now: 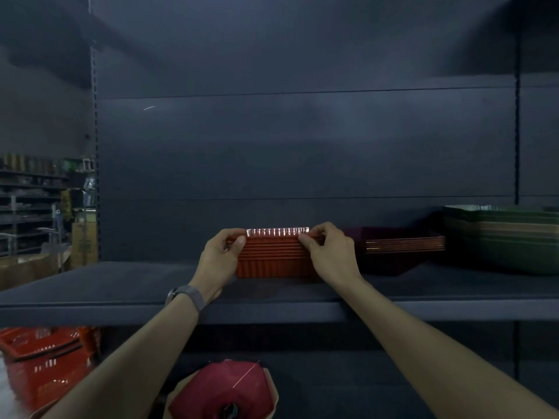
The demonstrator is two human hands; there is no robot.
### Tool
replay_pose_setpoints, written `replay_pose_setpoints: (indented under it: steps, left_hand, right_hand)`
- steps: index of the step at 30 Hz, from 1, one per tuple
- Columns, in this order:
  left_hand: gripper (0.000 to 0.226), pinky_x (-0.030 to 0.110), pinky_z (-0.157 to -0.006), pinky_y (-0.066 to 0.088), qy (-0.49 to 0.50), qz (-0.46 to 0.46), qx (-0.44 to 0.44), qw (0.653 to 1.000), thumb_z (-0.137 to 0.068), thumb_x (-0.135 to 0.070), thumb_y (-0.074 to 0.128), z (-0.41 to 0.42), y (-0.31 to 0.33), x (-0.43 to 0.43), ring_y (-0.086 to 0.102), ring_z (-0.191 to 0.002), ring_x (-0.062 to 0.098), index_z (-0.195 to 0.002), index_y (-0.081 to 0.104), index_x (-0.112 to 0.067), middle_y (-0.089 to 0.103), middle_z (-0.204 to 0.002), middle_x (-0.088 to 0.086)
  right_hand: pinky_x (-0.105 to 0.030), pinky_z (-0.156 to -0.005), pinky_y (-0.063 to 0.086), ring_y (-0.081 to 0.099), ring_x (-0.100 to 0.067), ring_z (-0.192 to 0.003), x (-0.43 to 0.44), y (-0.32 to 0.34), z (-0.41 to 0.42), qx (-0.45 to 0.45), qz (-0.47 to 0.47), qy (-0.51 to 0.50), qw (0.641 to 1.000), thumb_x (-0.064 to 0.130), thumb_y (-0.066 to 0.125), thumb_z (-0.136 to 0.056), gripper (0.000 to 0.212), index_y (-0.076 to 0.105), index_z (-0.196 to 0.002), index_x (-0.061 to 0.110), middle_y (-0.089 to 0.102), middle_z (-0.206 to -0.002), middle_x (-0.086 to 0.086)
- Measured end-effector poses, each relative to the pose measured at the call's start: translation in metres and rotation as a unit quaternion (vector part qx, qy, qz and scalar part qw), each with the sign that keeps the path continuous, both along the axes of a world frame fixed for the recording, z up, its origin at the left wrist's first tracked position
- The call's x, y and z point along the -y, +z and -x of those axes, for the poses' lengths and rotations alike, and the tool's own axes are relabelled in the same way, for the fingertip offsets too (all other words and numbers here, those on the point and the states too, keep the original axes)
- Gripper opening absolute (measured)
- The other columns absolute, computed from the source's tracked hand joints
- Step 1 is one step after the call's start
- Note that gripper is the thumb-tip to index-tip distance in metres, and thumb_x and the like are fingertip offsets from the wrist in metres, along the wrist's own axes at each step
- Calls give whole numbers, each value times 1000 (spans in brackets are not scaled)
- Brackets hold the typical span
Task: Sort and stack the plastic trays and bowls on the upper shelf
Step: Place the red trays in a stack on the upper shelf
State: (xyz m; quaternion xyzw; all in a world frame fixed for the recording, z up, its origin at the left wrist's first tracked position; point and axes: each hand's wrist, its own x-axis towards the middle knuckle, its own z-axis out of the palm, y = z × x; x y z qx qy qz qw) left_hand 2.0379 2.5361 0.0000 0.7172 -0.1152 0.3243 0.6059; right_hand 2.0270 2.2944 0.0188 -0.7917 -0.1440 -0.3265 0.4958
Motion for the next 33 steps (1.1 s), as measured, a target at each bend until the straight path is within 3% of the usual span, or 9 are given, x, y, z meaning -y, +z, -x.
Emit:
replay_pose_setpoints:
  steps: [6,9,11,19,22,24,27,29,33]
  left_hand:
    - [61,48,-110,49,-30,107,-77,991,-104,-34,63,11,8,8,60,-128,21,-157,36,-20,53,-151,1]
    - [41,41,-91,59,-73,113,-112,985,-106,-28,61,18,11,12,71,-110,18,-144,54,-13,70,-129,0]
    - [25,43,-90,62,-67,87,-108,988,-106,-23,61,19,10,12,75,-103,19,-129,66,-12,77,-119,5]
    - [33,41,-82,64,-35,55,-108,992,-105,-24,63,19,9,8,76,-105,23,-136,63,-13,77,-119,4]
    - [19,36,-78,62,-36,58,-104,992,-106,-20,61,22,10,11,77,-101,21,-123,68,-14,78,-114,4]
    - [10,31,-74,63,-31,59,-103,992,-106,-18,62,28,13,15,77,-96,15,-111,70,-19,78,-109,2]
    - [10,42,-90,64,-10,52,-109,993,-99,-24,70,34,17,12,78,-97,18,-105,75,-19,81,-103,1]
    - [25,46,-99,60,-2,35,-117,993,-86,-35,77,37,17,8,78,-100,20,-106,78,-19,82,-103,-1]
    - [37,27,-106,51,65,-51,-104,991,-92,-23,76,72,16,13,69,-116,11,-129,72,-19,75,-121,-8]
  right_hand:
    - [-24,-97,44,61,-21,-124,0,-1,-4,-7,-4,1,1000,44,74,-96,54,59,-140,17,64,-134,-4]
    - [-27,-104,45,61,-25,-129,0,-1,-8,-19,10,-14,1000,48,73,-96,60,62,-142,13,65,-138,-9]
    - [-21,-100,43,63,-24,-127,2,-1,-8,-28,6,-14,999,47,74,-95,56,66,-139,13,68,-134,-10]
    - [-17,-95,38,62,-22,-123,5,3,-2,-28,11,-13,999,39,72,-99,54,62,-144,10,64,-139,-13]
    - [-19,-92,40,58,-12,-102,1,3,-1,-29,27,-21,999,40,69,-101,53,62,-143,9,65,-131,-11]
    - [-24,-95,45,62,-20,-109,-1,3,0,-26,40,-35,998,41,68,-101,50,64,-140,10,66,-127,-12]
    - [-36,-99,53,65,-31,-116,-2,6,7,-25,83,-62,994,42,67,-101,42,69,-129,10,70,-120,-13]
    - [-32,-91,50,66,-31,-115,0,9,17,-30,127,-71,989,35,65,-102,38,66,-132,11,69,-120,-11]
    - [-35,-94,47,62,-32,-122,3,12,46,0,171,-93,981,34,62,-102,46,57,-144,17,67,-133,-10]
